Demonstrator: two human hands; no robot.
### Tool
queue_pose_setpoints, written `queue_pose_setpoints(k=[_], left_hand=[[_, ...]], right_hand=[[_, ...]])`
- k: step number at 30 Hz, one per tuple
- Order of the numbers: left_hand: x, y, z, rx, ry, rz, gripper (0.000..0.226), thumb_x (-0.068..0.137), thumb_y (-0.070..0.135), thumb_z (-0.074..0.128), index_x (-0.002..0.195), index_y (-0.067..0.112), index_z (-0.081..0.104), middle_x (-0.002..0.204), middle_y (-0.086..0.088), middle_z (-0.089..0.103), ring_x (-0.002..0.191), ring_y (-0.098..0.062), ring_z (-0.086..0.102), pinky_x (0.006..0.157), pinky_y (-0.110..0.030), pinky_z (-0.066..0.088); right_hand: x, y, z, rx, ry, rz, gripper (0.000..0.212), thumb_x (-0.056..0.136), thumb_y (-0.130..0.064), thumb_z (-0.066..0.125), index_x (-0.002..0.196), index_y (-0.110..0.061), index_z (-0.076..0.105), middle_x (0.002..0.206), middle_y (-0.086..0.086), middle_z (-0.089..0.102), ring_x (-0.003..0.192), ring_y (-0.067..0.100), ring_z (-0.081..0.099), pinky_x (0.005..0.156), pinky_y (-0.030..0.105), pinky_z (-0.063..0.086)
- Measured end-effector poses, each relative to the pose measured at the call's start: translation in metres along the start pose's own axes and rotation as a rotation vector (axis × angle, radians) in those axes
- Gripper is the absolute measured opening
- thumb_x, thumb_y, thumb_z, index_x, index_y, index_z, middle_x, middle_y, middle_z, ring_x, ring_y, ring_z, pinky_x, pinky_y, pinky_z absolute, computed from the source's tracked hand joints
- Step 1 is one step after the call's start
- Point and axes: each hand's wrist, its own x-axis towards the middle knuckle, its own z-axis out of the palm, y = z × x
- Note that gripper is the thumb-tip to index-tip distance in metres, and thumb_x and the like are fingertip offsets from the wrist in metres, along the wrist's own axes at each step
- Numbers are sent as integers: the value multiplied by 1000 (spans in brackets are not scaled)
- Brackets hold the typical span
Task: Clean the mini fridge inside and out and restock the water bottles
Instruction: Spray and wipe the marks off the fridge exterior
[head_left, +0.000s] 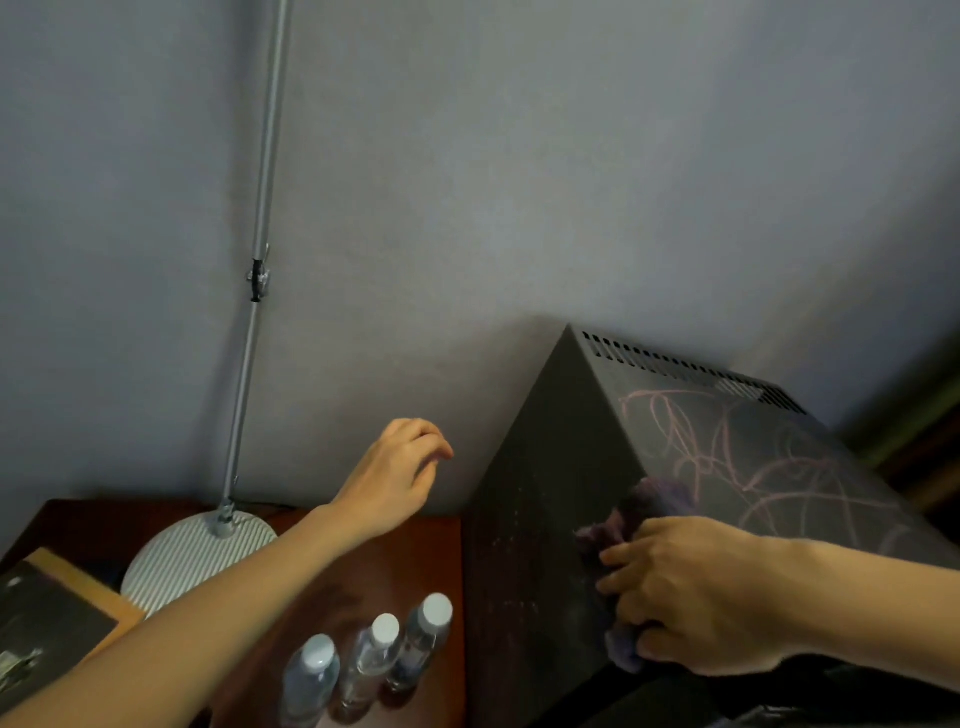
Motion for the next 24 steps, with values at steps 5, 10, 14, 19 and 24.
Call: queue_pose_setpoints(k=[5,10,14,19,24], left_hand=[[2,-16,0,5,-8,-5,19,86,4,56,96,16,67,103,3,57,105,-14,50,90,-28,44],[17,-31,9,3,-8,-22,19,84,2,57,93,15,68,101,1,59,104,-15,50,90,-29,43],[30,-38,20,-7,-29,-36,19,84,7,51,93,14,67,100,0,60,102,-18,51,89,-24,39],[33,-48,24,5,-51,-42,22,82,11,47,91,13,67,98,-1,61,98,-21,53,88,-25,37],[35,-56,20,16,-49,-33,30,81,18,39,89,13,67,95,-4,62,92,-25,55,87,-25,36]], right_hand=[[4,0,-8,148,-87,-106,35,95,-36,36,100,-23,68,111,-9,61,116,12,49,93,33,38],[47,34,-15,-107,-223,-17,41,95,-41,33,113,-23,65,125,-4,58,126,18,47,105,40,34],[127,117,-30,-138,-445,282,50,97,-50,28,138,-26,45,145,2,41,138,28,33,112,54,20],[206,211,-40,-188,-455,457,56,96,-49,29,147,-24,33,156,9,21,144,30,19,115,51,21],[221,226,-31,-116,-431,450,54,96,-45,33,142,-20,39,147,5,38,133,31,39,112,49,30]])
